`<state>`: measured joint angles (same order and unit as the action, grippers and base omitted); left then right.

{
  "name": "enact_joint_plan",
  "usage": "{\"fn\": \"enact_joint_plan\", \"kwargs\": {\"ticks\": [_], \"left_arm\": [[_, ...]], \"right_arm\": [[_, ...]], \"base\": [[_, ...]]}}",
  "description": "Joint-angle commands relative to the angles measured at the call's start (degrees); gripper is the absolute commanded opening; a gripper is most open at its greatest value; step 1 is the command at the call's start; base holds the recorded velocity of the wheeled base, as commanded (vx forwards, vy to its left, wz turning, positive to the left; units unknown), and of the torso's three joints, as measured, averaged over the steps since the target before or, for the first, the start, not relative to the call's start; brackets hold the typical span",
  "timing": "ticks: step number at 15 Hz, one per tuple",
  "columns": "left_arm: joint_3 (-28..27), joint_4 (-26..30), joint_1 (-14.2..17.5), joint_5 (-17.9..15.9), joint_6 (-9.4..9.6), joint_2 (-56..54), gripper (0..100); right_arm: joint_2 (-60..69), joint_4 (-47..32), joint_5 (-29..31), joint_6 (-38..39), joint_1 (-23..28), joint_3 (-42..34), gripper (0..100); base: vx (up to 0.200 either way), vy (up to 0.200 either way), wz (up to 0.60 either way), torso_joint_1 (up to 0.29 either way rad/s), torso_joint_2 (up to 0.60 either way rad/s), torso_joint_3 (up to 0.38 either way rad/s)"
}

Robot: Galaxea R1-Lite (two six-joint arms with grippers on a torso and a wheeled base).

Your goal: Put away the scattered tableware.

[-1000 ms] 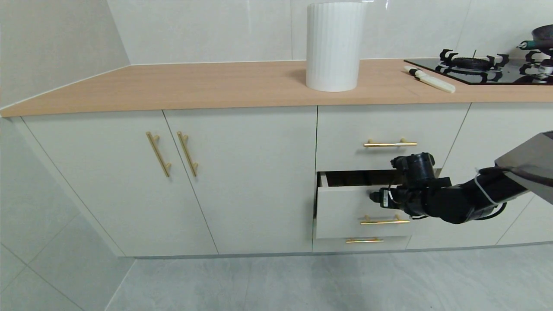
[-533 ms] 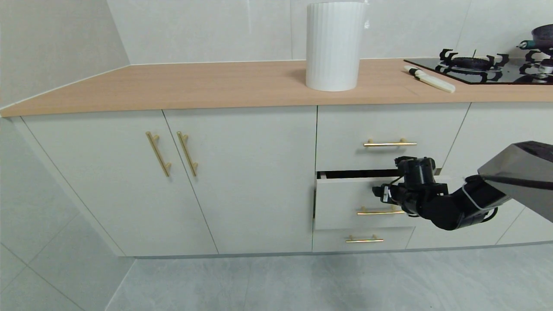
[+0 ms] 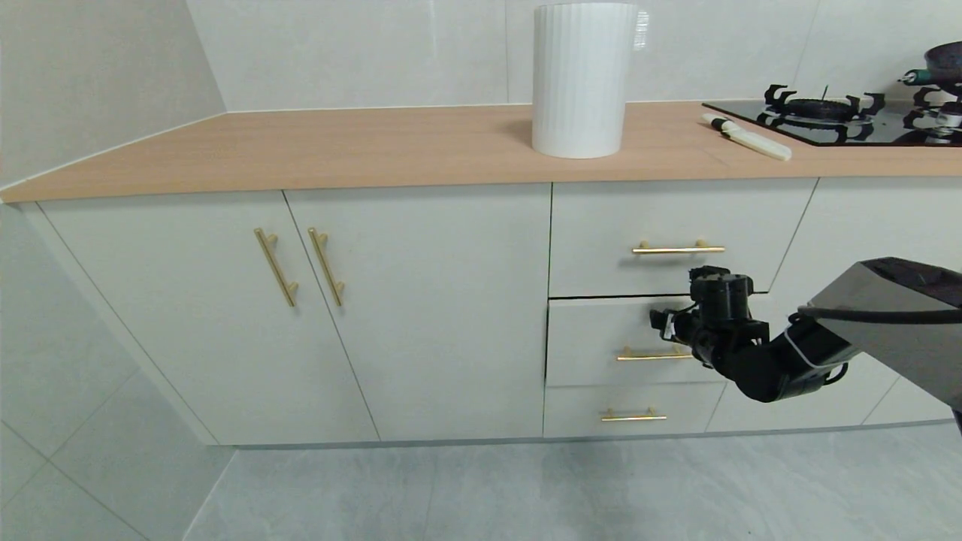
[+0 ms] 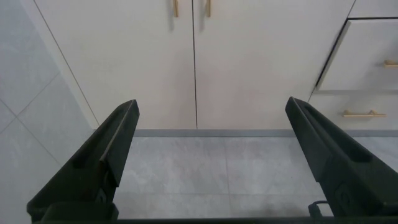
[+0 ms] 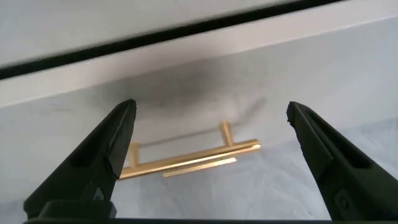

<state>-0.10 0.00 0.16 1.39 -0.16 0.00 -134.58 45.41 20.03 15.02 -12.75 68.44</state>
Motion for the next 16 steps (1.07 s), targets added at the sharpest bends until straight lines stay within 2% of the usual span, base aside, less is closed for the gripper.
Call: {"fn": "enact_joint_plan", "kwargs": {"ticks": [1,8,11,12,13,15,16], "left_arm": [[0.0,0.0,0.0,0.0,-0.02,0.1,100],[0.0,0.0,0.1,0.0,-0.02,0.1,100],[0.0,0.0,0.0,0.0,-0.02,0.1,100],[0.0,0.0,0.0,0.0,-0.02,0.1,100],[0.0,0.0,0.0,0.0,-0.02,0.1,100],[0.0,0.0,0.0,0.0,-0.02,0.1,100],[0.0,0.0,0.0,0.0,-0.02,0.1,100]], "right_arm": [[-1.7,1.7,1.4,0.3,0.4,1.8,100],[-2.1,3.9,3.1,0.9,1.0,3.5,100],[14.6,3.8,3.5,0.8,0.6,-10.0,100],[17.5,3.9,3.5,0.8,0.6,-12.3,100],[28.2,3.9,3.8,0.5,0.6,-20.0,100],[41.5,3.9,5.5,-2.5,0.6,-28.5,100],[51.5,3.8,8.0,-6.7,0.7,-34.7,100]], "base": [[0.0,0.0,0.0,0.0,0.0,0.0],[0.0,0.0,0.0,0.0,0.0,0.0],[0.0,0.0,0.0,0.0,0.0,0.0],[0.0,0.0,0.0,0.0,0.0,0.0],[0.0,0.0,0.0,0.0,0.0,0.0],[0.0,0.0,0.0,0.0,0.0,0.0],[0.0,0.0,0.0,0.0,0.0,0.0]]}}
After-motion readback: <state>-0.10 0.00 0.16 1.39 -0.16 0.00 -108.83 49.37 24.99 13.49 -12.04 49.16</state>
